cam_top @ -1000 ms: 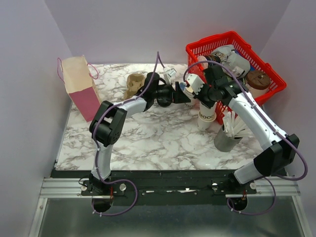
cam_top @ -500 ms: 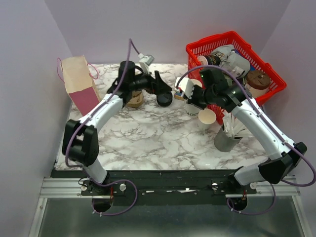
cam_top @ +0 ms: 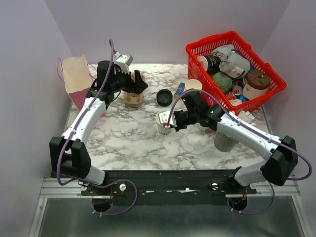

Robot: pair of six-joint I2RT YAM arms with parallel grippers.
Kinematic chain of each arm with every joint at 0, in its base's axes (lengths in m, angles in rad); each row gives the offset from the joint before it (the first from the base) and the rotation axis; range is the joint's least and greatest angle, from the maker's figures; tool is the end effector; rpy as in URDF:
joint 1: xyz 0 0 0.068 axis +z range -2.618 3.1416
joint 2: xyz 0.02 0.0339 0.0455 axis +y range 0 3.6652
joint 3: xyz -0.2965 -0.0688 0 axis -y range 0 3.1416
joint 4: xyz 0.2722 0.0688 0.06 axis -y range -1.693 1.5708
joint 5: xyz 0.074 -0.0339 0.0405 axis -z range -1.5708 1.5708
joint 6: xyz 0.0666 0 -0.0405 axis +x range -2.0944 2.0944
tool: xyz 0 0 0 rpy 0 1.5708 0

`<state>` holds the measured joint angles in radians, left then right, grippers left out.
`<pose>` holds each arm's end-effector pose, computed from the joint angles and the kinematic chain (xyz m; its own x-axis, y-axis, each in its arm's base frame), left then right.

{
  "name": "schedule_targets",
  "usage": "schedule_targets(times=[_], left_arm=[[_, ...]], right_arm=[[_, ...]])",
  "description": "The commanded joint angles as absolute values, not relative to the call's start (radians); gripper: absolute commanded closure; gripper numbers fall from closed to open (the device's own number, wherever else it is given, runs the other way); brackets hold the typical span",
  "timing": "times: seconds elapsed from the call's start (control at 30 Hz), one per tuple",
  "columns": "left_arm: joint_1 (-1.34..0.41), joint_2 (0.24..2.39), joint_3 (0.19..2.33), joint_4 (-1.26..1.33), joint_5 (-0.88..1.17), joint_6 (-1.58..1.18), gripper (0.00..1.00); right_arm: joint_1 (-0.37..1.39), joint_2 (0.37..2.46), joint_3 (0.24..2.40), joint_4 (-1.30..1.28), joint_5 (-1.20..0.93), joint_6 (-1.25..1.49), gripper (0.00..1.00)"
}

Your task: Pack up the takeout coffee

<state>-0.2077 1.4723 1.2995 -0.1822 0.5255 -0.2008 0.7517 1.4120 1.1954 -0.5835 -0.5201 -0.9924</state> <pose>0.3774 -0.1137 0.3751 -0.4607 -0.0792 -0.8840 0.5580 0.7487 -0.3579 0.2285 0.2589 0.3118 0.4215 -0.6007 -0.6794 -0.9011 -0.1929 -0.3884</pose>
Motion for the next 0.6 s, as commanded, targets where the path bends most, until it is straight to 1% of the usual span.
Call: schedule_targets(times=[0.0,0.1,0.23,0.33,0.53,0.57], left_arm=[[-0.175,1.431,1.233,-0.212,0.474,-0.176,0.06],[-0.164,1.417,1.210,-0.219,0.474,-0.173,0.06],[-0.156,1.394,1.193,-0.233,0.468,-0.147,0.06],[-0.153,1.381,1.184,-0.244,0.466,-0.137,0.06],[-0.153,1.381,1.148,-0.223,0.480,-0.155,0.06],[-0.153,1.385,1.144,-0.216,0.488,-0.161,0.06]], right_arm=[[0.788,1.416,1.167,-0.495,-0.626,-1.052,0.99],[0.801,1.420,1.126,-0.466,-0.643,-1.052,0.99],[0.816,1.411,1.034,-0.332,-0.618,-1.071,1.00],[0.822,1.410,1.003,-0.284,-0.606,-1.089,1.00],[0.824,1.410,0.968,-0.285,-0.586,-1.120,0.99],[0.824,1.404,0.960,-0.287,-0.581,-1.143,0.96]])
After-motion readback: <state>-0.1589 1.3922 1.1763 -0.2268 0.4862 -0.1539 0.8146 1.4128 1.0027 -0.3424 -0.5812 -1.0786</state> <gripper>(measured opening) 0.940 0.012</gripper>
